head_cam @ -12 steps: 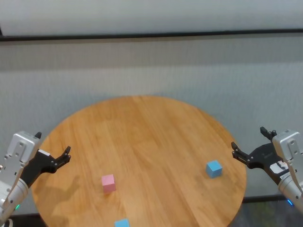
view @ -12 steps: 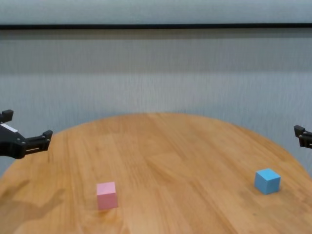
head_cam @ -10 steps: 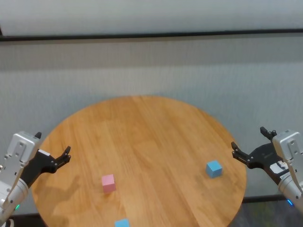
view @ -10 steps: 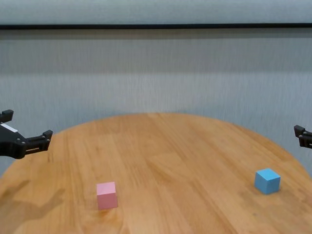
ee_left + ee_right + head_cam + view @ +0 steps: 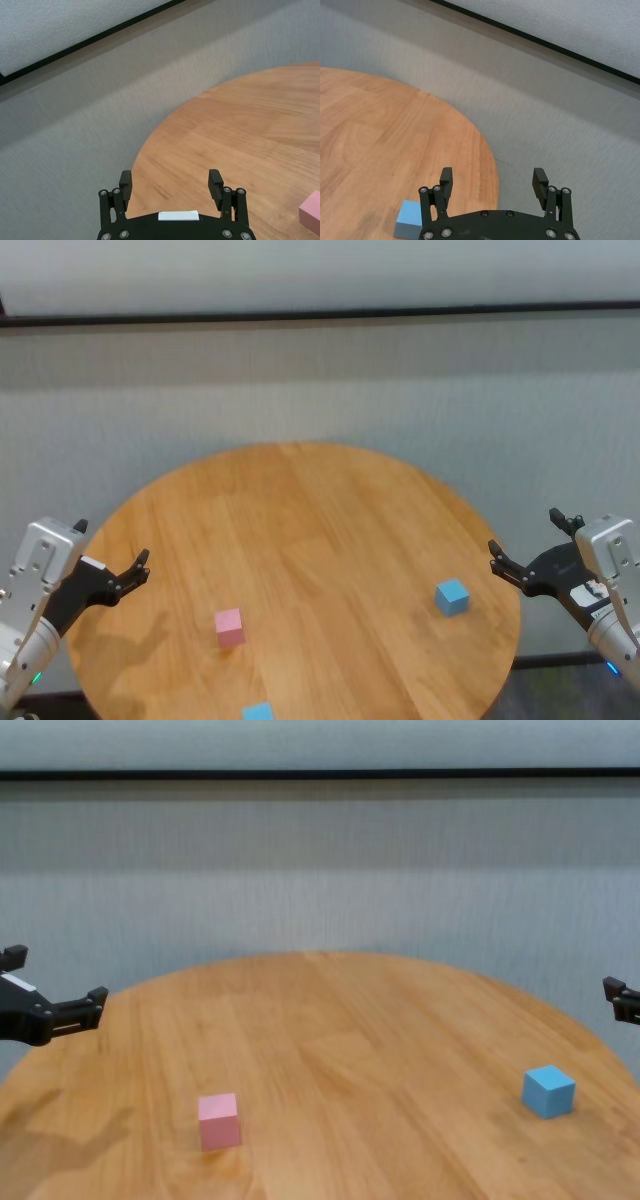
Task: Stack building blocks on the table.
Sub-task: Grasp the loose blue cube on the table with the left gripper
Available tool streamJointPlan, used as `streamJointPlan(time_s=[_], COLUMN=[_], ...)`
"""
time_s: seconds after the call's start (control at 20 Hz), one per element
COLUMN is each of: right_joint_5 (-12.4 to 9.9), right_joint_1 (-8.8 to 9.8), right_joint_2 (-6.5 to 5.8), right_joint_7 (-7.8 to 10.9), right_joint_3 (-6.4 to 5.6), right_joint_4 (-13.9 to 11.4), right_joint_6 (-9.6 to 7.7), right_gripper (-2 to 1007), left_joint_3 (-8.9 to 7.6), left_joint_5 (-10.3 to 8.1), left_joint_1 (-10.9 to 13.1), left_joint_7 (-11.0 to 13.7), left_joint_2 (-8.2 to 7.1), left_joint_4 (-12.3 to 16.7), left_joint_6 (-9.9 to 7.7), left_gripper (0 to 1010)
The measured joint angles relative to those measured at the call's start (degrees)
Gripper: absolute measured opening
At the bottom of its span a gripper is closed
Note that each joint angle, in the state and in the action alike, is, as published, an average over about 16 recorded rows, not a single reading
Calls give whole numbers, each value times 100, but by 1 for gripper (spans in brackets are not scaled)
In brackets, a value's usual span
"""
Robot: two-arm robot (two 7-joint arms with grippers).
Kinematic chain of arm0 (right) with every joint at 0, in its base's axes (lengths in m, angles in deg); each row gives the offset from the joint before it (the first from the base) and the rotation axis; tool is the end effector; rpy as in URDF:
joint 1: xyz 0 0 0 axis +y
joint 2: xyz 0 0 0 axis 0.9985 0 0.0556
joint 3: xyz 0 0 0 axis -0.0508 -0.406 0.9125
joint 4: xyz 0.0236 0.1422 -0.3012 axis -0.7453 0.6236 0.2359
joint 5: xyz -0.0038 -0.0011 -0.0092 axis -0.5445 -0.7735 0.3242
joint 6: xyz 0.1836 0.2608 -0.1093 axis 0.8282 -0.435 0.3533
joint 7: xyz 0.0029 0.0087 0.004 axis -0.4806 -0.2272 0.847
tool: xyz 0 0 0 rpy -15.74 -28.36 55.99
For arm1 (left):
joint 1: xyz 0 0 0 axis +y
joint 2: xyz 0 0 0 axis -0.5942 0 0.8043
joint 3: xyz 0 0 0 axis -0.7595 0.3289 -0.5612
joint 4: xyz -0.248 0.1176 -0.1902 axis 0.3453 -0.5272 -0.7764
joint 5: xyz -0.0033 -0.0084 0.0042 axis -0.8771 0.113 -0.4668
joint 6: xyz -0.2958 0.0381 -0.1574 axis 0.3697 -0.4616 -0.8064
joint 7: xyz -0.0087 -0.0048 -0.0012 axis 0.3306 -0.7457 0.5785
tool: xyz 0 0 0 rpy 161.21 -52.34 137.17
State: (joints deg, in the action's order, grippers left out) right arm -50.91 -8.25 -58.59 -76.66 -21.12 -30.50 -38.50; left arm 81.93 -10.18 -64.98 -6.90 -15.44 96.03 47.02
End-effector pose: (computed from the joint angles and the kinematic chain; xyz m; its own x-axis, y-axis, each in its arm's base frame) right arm 0.3922 -0.1001 -0.3430 0.2921 -0.8803 0.3738 0.9553 0.2871 -0.0702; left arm 0.3921 0.1000 -0.3430 0.2924 0.8802 0.3738 -0.9552 0.2875 0.0702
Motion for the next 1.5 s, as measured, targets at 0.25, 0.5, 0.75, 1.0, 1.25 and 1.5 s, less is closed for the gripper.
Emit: streamJointPlan(time_s=[0.25, 0.5, 0.75, 1.0, 1.25, 1.5], right_joint_5=[0, 0, 0, 0, 0, 0], right_joint_1=[0, 0, 0, 0, 0, 0], right_joint_2=[0, 0, 0, 0, 0, 0], right_joint_7=[0, 0, 0, 0, 0, 0], right_joint_3=[0, 0, 0, 0, 0, 0], right_joint_4=[0, 0, 0, 0, 0, 0], right_joint_6=[0, 0, 0, 0, 0, 0], right_gripper=[1005, 1005, 1005, 1005, 1005, 1005], left_joint_3=[0, 0, 0, 0, 0, -1], left_joint_5=[0, 0, 0, 0, 0, 2], left_joint_1=[0, 0, 0, 0, 0, 3], left_joint_7=[0, 0, 0, 0, 0, -3], left_joint_2=[0, 0, 0, 0, 0, -1], left_joint_4=[0, 0, 0, 0, 0, 4], left_joint_6=[0, 0, 0, 0, 0, 1], left_gripper=[1000, 1000, 1000, 1000, 1000, 1000])
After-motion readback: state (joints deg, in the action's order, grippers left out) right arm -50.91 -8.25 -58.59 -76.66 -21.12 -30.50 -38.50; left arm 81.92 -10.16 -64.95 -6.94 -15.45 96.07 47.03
